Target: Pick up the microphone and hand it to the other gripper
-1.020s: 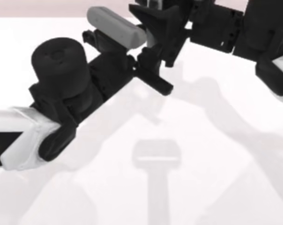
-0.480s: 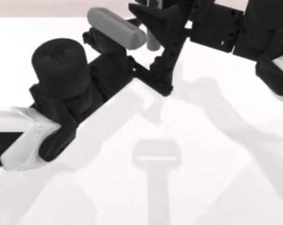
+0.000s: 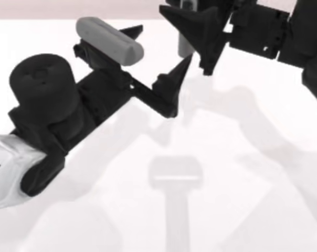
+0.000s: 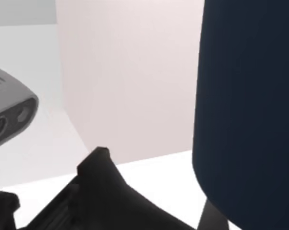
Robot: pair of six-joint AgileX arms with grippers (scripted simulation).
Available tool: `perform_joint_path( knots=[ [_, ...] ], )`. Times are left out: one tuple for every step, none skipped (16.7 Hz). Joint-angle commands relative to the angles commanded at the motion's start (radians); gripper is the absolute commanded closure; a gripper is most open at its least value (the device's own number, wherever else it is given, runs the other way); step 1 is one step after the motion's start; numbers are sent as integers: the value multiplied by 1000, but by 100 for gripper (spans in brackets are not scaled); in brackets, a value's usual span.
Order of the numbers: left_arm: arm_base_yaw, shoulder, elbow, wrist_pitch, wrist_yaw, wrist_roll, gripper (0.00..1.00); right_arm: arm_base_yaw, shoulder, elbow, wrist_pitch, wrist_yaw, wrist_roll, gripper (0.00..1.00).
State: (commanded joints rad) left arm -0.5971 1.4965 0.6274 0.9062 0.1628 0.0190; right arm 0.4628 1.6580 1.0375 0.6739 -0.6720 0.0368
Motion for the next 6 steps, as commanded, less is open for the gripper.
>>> perform_joint_path(
  knots=[
    [9,-41,-36,-4,6,-1,0,-18,-12,-13,2,-18,1,100],
    [16,-80,-73,-8,13,-1,0,-33,-22,-25,5,-35,3,100],
    [23,-116,-105,-10,19,-1,0,-48,-33,-37,7,-51,4,100],
    [28,-143,-131,-11,24,-1,0,-60,-40,-46,8,-63,5,100],
    [31,-159,-147,-11,28,-1,0,-67,-46,-52,9,-71,5,100],
    [32,-164,-152,-11,29,-1,0,-70,-48,-54,10,-74,5,100]
  ],
)
